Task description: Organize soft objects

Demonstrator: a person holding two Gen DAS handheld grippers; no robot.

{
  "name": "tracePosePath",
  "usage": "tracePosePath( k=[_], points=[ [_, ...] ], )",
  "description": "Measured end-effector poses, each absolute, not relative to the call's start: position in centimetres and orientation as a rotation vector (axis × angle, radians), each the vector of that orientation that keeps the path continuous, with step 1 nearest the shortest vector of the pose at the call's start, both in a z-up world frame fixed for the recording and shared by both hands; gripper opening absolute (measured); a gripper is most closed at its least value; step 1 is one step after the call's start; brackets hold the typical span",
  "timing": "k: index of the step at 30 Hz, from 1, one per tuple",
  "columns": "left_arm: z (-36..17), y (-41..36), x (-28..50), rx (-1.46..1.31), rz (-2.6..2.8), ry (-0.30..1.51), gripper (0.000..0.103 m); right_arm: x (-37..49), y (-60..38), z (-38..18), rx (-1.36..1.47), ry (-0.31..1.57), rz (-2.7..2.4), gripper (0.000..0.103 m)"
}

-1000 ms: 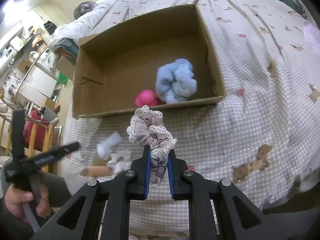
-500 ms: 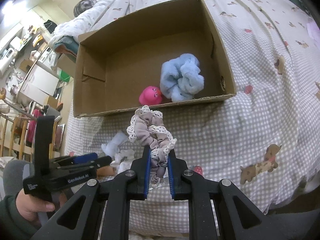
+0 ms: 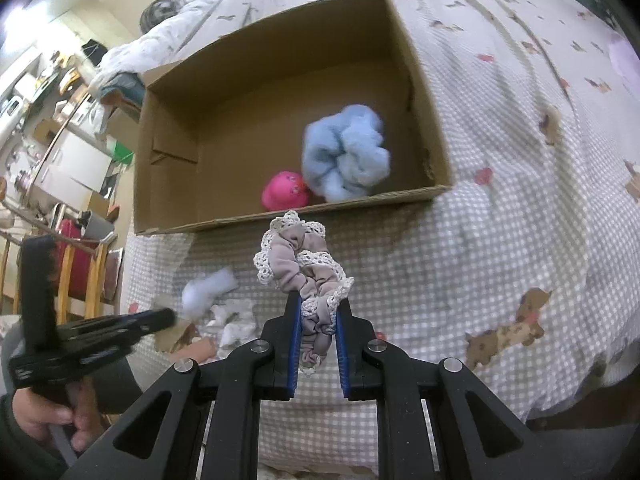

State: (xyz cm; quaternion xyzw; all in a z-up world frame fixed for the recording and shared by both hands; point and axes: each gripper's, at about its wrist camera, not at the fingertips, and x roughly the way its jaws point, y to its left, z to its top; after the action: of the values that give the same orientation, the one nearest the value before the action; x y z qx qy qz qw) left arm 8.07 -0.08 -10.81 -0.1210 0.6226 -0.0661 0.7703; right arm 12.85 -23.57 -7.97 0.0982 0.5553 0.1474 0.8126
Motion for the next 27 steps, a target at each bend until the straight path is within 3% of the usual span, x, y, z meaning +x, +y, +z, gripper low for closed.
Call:
tracePosePath(
  k=[11,27],
  points=[
    [-6.3,2.7,6.7,-0.305,-0.082,1.196,0.008,11.9,-23.8,-6.1,0.236,1.108,0.371,0.017],
    [0.6,2.1,11.5,-0.280,-0.107,1.027,0.008,13.9,-23.1,-2.1,0.297,1.049,0.441,0.017]
  ],
)
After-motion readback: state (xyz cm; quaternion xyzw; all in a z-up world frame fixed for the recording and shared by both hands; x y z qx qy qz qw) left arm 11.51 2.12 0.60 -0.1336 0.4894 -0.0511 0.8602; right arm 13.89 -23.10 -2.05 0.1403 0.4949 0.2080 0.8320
